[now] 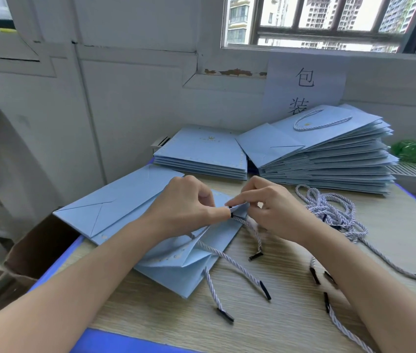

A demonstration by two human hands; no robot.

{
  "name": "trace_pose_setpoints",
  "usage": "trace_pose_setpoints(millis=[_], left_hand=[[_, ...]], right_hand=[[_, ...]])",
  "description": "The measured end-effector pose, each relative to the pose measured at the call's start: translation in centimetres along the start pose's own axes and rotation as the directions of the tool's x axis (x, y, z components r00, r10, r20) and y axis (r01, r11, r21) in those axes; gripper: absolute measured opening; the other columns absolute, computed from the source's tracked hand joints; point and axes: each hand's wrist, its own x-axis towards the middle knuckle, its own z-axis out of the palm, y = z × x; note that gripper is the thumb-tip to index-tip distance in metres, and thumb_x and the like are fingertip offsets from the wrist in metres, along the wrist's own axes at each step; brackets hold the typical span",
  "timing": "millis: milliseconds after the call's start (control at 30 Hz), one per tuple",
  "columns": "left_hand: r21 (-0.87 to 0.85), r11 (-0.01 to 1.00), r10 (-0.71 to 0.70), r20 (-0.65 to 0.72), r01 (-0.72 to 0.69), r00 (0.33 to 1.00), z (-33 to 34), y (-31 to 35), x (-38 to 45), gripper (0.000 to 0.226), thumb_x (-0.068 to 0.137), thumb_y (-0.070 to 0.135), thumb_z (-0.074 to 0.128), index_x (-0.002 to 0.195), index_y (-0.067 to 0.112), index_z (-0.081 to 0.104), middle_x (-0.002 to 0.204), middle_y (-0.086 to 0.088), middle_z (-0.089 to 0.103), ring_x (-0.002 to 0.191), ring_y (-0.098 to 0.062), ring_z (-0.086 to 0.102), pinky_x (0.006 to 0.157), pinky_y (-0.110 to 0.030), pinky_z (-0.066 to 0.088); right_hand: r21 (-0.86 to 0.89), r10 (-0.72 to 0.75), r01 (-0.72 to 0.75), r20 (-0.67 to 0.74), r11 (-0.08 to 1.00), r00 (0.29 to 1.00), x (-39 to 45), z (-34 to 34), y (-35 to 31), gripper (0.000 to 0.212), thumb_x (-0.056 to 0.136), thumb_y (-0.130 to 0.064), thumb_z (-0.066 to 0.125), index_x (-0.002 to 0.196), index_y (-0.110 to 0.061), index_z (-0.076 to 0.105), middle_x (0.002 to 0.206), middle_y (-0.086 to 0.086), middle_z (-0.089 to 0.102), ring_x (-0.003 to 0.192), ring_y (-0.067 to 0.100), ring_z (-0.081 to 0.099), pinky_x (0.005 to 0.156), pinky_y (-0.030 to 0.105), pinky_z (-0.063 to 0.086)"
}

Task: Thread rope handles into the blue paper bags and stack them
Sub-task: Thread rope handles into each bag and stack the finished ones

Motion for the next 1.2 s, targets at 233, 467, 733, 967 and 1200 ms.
trace_pose_setpoints(millis=[233, 467, 733, 967, 1200], left_hand=[[-0.056, 0.998, -0.025, -0.001, 0.025, 1.000, -0.3, -0.1, 0.1, 0.042, 0.060, 0.042, 0.058, 0.044, 0.004, 0.050, 0.042, 0.002, 0.034, 0.041, -0.008, 0.032, 0.043, -0.017, 0.026], [-0.161, 0.987, 0.008, -0.077, -0.020, 0.997, -0.1, -0.3, 0.1, 0.047, 0.071, 0.029, 0.065, 0.038, 0.015, 0.033, 0.039, 0.005, 0.023, 0.038, -0.009, 0.024, 0.041, -0.015, 0.020], [-0.057, 0.998, 0.006, -0.054, -0.009, 0.999, 0.1, -0.9, 0.5, 0.021, 0.058, 0.046, 0.061, 0.057, 0.026, 0.062, 0.063, 0.010, 0.065, 0.063, -0.001, 0.057, 0.063, -0.015, 0.046], [0.017, 0.999, 0.042, 0.030, -0.043, 0.999, 0.3, -1.3, 0.6, 0.023, 0.074, 0.042, 0.074, 0.075, 0.021, 0.064, 0.071, 0.009, 0.061, 0.060, 0.000, 0.049, 0.055, -0.014, 0.037], [0.047, 0.998, 0.042, 0.057, -0.044, 0.998, 0.8, -1.5, 0.8, 0.023, 0.077, 0.033, 0.072, 0.067, 0.018, 0.059, 0.063, 0.007, 0.057, 0.058, -0.005, 0.049, 0.058, -0.022, 0.040]], right_hand=[[-0.036, -0.009, 0.004, -0.153, 0.999, 0.988, -0.2, -0.2, -0.3, 0.035, 0.081, 0.004, 0.049, 0.092, -0.021, 0.072, 0.089, -0.007, 0.049, 0.071, 0.003, 0.048, 0.063, 0.008, 0.032], [0.030, 0.079, -0.074, -0.258, 0.997, 0.963, -0.1, 1.1, -0.3, 0.003, 0.081, -0.020, 0.070, 0.079, -0.023, 0.070, 0.071, -0.010, 0.049, 0.061, 0.004, 0.044, 0.061, 0.027, 0.036], [0.017, 0.100, -0.100, -0.045, 0.995, 0.994, -0.2, 0.4, -0.7, 0.028, 0.078, -0.009, 0.066, 0.058, -0.021, 0.050, 0.054, -0.010, 0.045, 0.049, 0.003, 0.039, 0.049, 0.017, 0.030], [-0.074, 0.276, -0.303, -0.249, 0.950, 0.928, -0.7, -3.3, 1.5, 0.022, 0.083, -0.021, 0.064, 0.063, -0.015, 0.057, 0.064, -0.004, 0.054, 0.063, 0.013, 0.047, 0.061, 0.030, 0.039], [0.059, 0.271, -0.269, -0.023, 0.961, 0.962, -1.0, -2.3, 0.9, 0.033, 0.089, -0.030, 0.061, 0.067, -0.005, 0.062, 0.055, 0.001, 0.059, 0.046, 0.010, 0.052, 0.047, 0.019, 0.042]])
